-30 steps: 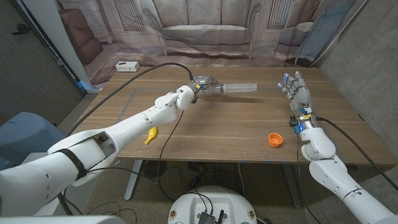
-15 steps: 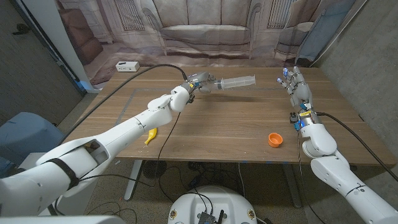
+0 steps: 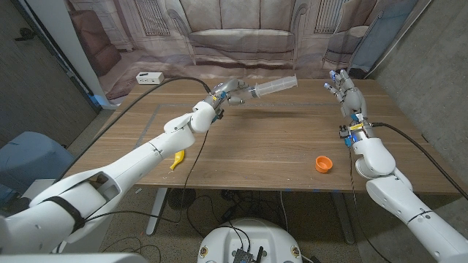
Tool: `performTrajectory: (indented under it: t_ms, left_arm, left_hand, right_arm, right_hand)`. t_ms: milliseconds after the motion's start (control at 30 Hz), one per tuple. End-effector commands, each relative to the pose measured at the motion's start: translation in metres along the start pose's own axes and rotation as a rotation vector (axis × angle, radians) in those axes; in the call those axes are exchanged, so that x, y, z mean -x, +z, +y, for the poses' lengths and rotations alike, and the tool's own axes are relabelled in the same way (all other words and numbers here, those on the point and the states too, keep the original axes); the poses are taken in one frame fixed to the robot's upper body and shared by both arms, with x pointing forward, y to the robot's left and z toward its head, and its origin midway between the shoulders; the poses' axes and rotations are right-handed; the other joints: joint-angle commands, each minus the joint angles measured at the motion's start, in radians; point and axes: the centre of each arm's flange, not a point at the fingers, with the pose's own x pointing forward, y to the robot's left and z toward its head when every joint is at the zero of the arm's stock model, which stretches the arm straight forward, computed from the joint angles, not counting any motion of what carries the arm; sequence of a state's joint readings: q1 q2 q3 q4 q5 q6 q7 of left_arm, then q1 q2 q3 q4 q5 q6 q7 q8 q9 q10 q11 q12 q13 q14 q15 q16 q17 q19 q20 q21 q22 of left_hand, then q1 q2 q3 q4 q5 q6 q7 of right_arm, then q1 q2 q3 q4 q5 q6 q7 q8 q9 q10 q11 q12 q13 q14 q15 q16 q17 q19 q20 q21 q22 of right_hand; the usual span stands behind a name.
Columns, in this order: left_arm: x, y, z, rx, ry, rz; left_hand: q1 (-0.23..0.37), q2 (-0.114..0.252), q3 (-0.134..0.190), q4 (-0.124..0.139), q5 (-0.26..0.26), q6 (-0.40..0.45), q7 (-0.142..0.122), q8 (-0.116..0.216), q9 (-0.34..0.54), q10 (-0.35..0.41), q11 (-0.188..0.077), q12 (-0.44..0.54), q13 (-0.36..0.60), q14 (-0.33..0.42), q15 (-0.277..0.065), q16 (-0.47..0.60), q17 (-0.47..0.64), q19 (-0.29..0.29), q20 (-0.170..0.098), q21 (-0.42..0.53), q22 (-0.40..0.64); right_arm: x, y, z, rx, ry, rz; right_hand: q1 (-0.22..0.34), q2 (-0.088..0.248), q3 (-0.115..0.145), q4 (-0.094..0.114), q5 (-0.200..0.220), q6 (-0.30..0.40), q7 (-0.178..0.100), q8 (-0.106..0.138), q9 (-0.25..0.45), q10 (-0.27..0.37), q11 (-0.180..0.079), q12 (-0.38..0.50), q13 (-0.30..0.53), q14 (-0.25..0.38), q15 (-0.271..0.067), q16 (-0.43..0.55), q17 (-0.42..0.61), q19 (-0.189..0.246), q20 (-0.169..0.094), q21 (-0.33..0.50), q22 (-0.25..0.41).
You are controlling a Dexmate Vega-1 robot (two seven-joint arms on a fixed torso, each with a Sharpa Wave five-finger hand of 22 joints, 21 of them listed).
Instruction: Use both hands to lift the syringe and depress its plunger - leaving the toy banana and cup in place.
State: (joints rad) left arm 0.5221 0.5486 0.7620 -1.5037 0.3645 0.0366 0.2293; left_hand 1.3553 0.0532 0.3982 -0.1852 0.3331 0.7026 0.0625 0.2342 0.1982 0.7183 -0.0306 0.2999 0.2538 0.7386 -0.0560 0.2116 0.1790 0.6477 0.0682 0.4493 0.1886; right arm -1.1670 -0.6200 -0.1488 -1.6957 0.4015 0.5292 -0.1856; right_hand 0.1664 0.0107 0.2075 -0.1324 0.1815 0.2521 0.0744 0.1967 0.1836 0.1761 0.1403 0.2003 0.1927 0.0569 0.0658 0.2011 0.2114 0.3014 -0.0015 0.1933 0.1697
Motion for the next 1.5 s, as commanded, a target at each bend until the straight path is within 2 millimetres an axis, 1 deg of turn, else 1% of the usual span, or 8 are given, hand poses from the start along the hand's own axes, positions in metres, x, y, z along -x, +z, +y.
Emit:
performTrajectory:
  t_ms: [33,300,633,733,767,1000,1133,1500]
  left_arm:
    - [0.010,-0.004,0.007,0.087,0.050,-0.015]
    - [0.012,-0.001,0.011,0.115,0.042,-0.029]
    - [0.014,-0.001,0.013,0.174,0.061,-0.051]
    - [0.016,-0.001,0.013,0.185,0.062,-0.054]
    - [0.016,-0.001,0.013,0.187,0.064,-0.055]
    - [0.020,0.000,0.015,0.205,0.079,-0.057]
    - [0.022,0.000,0.015,0.210,0.081,-0.057]
    - [0.026,0.000,0.013,0.222,0.082,-0.053]
  left_hand:
    - [0.036,0.045,0.045,0.018,0.007,0.008,0.000,0.002,0.005,0.007,-0.003,0.001,0.006,0.024,-0.034,-0.002,0.005,0.052,-0.061,0.005,0.003]
    - [0.031,0.039,0.046,0.019,0.010,-0.002,0.002,-0.005,0.006,-0.004,-0.002,-0.006,0.008,0.014,-0.027,-0.009,0.005,0.044,-0.063,0.005,0.002]
    - [0.028,0.033,0.046,0.018,0.011,-0.004,0.003,-0.009,0.006,-0.007,-0.001,-0.009,0.009,0.009,-0.029,-0.013,0.005,0.039,-0.062,0.005,0.002]
    - [0.028,0.032,0.046,0.019,0.011,-0.005,0.003,-0.009,0.006,-0.007,0.000,-0.009,0.010,0.010,-0.028,-0.012,0.005,0.038,-0.062,0.005,0.002]
    - [0.027,0.032,0.046,0.019,0.011,-0.005,0.003,-0.009,0.006,-0.007,0.001,-0.009,0.010,0.010,-0.027,-0.012,0.005,0.038,-0.062,0.005,0.002]
    - [0.027,0.031,0.049,0.018,0.013,0.001,0.000,-0.009,0.006,-0.001,-0.005,-0.009,0.011,0.019,-0.032,-0.010,0.005,0.041,-0.065,0.008,0.002]
    - [0.029,0.032,0.050,0.018,0.015,0.001,0.000,-0.010,0.007,-0.001,-0.005,-0.010,0.012,0.018,-0.033,-0.010,0.006,0.042,-0.066,0.009,0.002]
    - [0.028,0.033,0.053,0.018,0.017,0.000,0.003,-0.013,0.007,-0.002,-0.004,-0.012,0.013,0.014,-0.029,-0.012,0.006,0.036,-0.067,0.009,0.001]
  right_arm:
    - [-0.009,0.015,0.005,0.073,-0.004,-0.063]
    - [-0.012,0.026,0.007,0.178,0.003,-0.115]
    - [-0.016,0.037,0.011,0.274,0.046,-0.132]
    - [-0.017,0.040,0.013,0.300,0.048,-0.137]
    - [-0.018,0.041,0.013,0.310,0.051,-0.140]
    - [-0.021,0.050,0.017,0.397,0.086,-0.151]
    - [-0.023,0.053,0.020,0.422,0.106,-0.157]
    - [-0.028,0.062,0.026,0.457,0.128,-0.195]
  right_hand:
    - [0.006,-0.002,-0.005,0.001,0.004,0.011,-0.011,0.004,0.004,0.016,0.000,0.012,0.003,0.016,-0.006,0.011,0.001,-0.003,0.006,-0.003,0.003]
    - [0.012,0.002,-0.002,-0.001,0.005,0.023,-0.004,0.007,0.004,0.026,-0.005,0.014,0.003,0.027,-0.014,0.013,-0.001,0.015,-0.015,0.004,0.003]
    - [0.019,0.004,0.000,-0.004,0.005,0.021,0.001,0.005,0.004,0.028,-0.008,0.013,0.003,0.030,-0.020,0.012,-0.002,0.019,-0.017,0.005,0.002]
    - [0.021,0.003,0.000,-0.005,0.005,0.017,-0.007,0.003,0.004,0.030,-0.008,0.014,0.003,0.032,-0.021,0.013,-0.003,0.019,-0.016,0.004,0.002]
    - [0.021,0.001,-0.001,-0.005,0.005,0.015,-0.018,0.002,0.004,0.025,-0.012,0.011,0.003,0.037,-0.023,0.014,-0.003,0.022,-0.015,0.005,0.002]
    - [0.018,0.003,-0.001,-0.001,0.004,-0.003,-0.037,-0.006,0.004,0.019,-0.021,0.006,0.003,0.075,-0.026,0.026,-0.001,0.064,-0.017,0.018,0.003]
    - [0.019,0.005,-0.001,-0.001,0.005,-0.025,-0.027,-0.013,0.004,0.017,-0.021,0.004,0.003,0.079,-0.025,0.026,-0.001,0.071,-0.020,0.019,0.003]
    - [0.027,0.005,0.002,-0.005,0.005,-0.027,-0.028,-0.010,0.004,0.028,-0.023,0.007,0.002,0.066,-0.029,0.017,-0.002,0.068,-0.023,0.014,0.004]
